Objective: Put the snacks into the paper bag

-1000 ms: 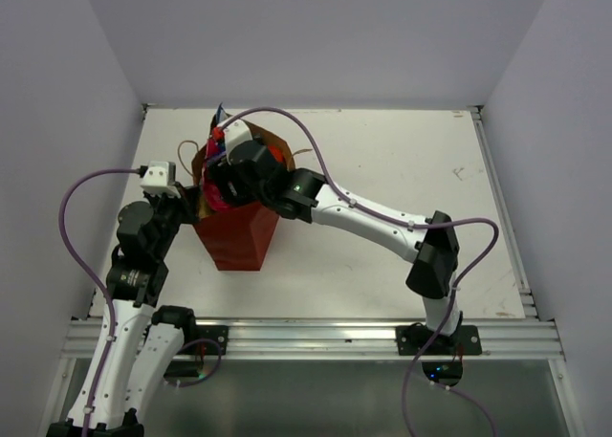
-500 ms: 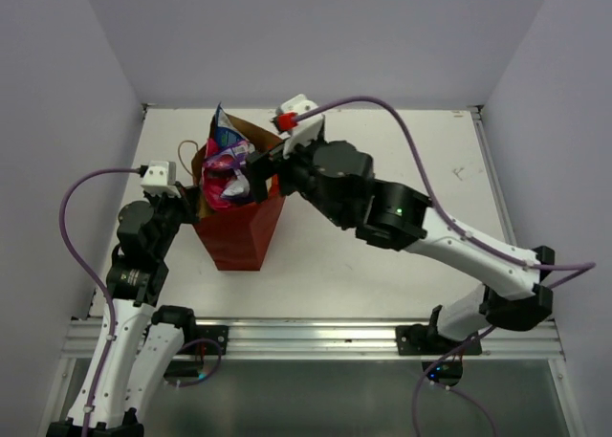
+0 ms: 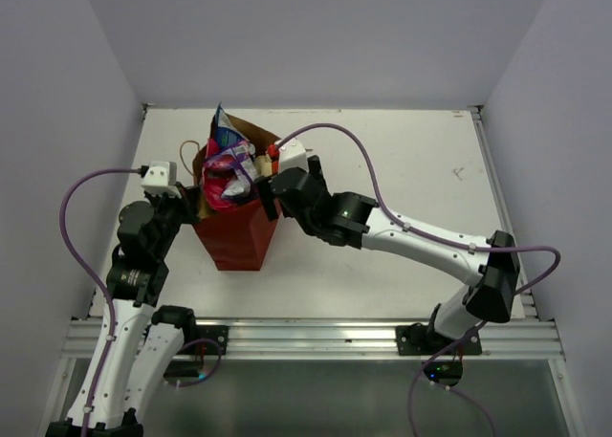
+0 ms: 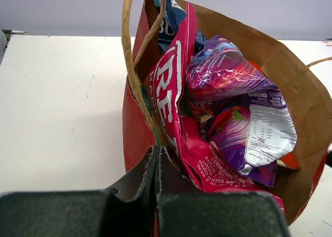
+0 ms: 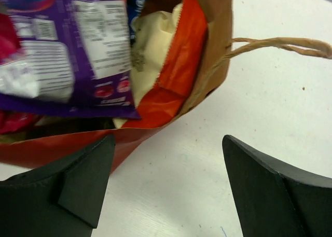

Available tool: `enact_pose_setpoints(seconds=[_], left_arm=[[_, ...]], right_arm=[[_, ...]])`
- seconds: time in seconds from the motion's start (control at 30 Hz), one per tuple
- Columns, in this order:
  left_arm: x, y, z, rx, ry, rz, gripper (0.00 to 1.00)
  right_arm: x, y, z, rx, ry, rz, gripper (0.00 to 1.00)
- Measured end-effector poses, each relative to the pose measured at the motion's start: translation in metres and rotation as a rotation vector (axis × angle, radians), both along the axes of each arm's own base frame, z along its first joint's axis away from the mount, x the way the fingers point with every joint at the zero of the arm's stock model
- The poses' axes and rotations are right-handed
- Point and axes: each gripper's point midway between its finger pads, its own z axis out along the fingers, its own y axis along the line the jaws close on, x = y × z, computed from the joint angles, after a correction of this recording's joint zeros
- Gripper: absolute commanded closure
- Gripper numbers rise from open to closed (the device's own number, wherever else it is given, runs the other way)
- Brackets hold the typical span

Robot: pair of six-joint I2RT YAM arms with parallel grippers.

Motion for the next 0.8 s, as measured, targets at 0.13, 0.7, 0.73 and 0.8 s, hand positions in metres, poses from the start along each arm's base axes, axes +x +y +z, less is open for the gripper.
enact_pose_setpoints(seconds=[0.13,0.7,0.73,0.8], left_arm=[[-0.001,0.0,0.001,0.0,-0.005,-0.001,1.0],[-0.002,-0.001,0.002,0.0,-0.009,-0.002,1.0],[-0.002,-0.001,0.002,0.0,-0.008,-0.001,1.0],[-0.002,-0.001,0.002,-0.001,-0.009,-0.002,1.0]], right_arm=[[0.026,-0.017,-0.012,0.017,0.032,-0.088,0.14],[0.051,-0.012,-0.012,0.122,0.051,-0.124,0.51],[0.053,-0.01,-0.015,0.119,0.058,-0.127,0.54],[0.054,-0.006,-0.025,0.11,0.078,-0.123,0.64]])
